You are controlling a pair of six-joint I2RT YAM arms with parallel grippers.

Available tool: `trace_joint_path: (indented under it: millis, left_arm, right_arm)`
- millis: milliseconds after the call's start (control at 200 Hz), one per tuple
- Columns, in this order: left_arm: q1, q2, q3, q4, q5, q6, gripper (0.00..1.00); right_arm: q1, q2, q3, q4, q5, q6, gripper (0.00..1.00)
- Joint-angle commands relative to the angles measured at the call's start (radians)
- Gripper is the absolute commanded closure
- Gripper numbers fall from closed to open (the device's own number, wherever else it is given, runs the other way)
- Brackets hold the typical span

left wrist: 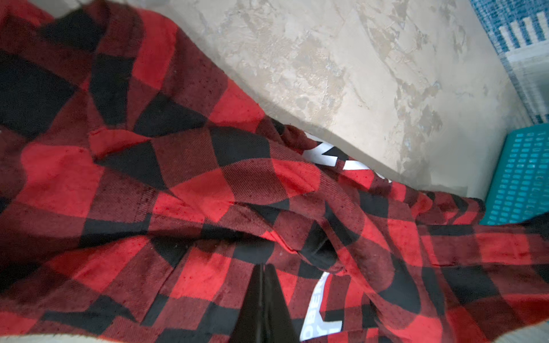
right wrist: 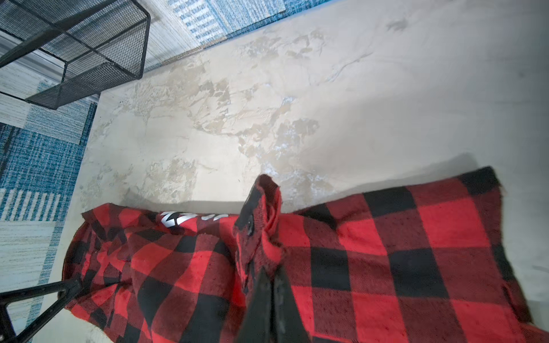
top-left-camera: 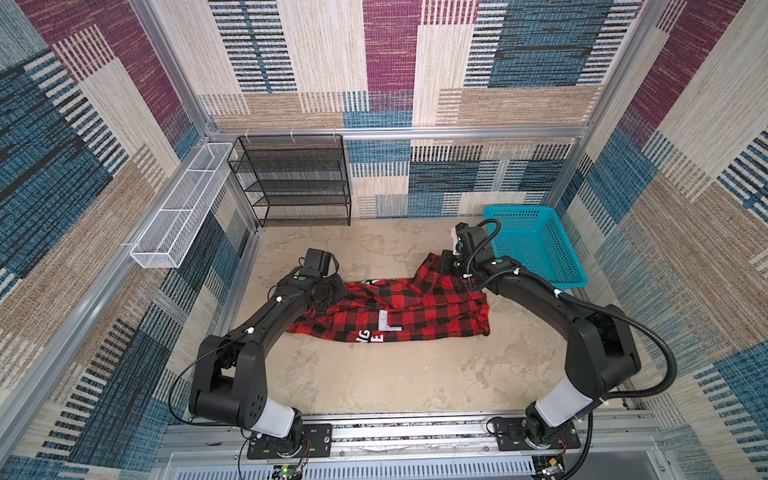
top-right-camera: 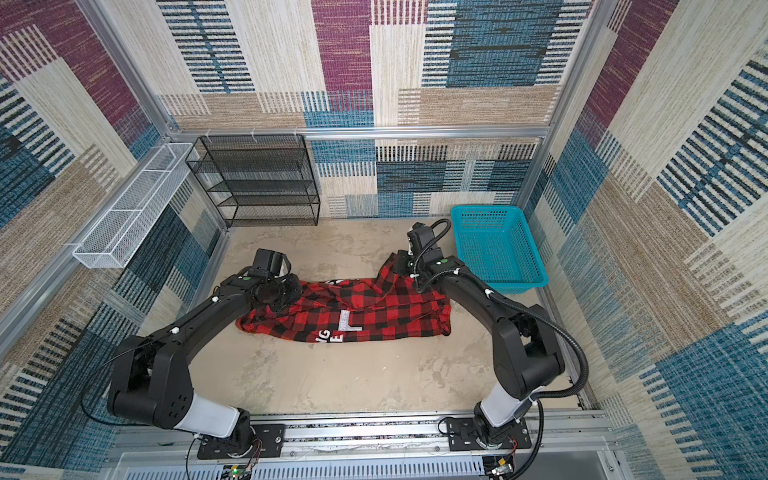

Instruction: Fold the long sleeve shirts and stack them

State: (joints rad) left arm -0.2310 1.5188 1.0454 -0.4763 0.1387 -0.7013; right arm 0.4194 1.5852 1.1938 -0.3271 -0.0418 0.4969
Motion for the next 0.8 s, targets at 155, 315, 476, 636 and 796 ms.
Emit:
trace_joint_path:
  millis: [155,315,476,636,796]
  left_arm:
    - [0.007,0.095,0.097,-0.139,0.105,0.208,1.00]
    - [0.008,0.126,0.107,-0.163,0.141,0.229,1.00]
    - [0.007,0.122,0.089,-0.161,0.164,0.226,1.00]
    - [0.008,0.121,0.090,-0.168,0.193,0.234,1.00]
    - [0.009,0.124,0.104,-0.210,0.183,0.256,1.00]
  right_arm:
    - [0.002,-0.241,-0.192,0.002,0.144,0.055,0.96]
    - [0.002,-0.333,-0.314,0.049,0.179,0.058,0.97]
    - [0.000,-0.420,-0.455,0.185,0.223,0.045,0.96]
    - [-0.004,-0.445,-0.521,0.261,0.247,0.030,0.96]
    - [-0.009,-0.422,-0.495,0.266,0.259,0.001,0.95]
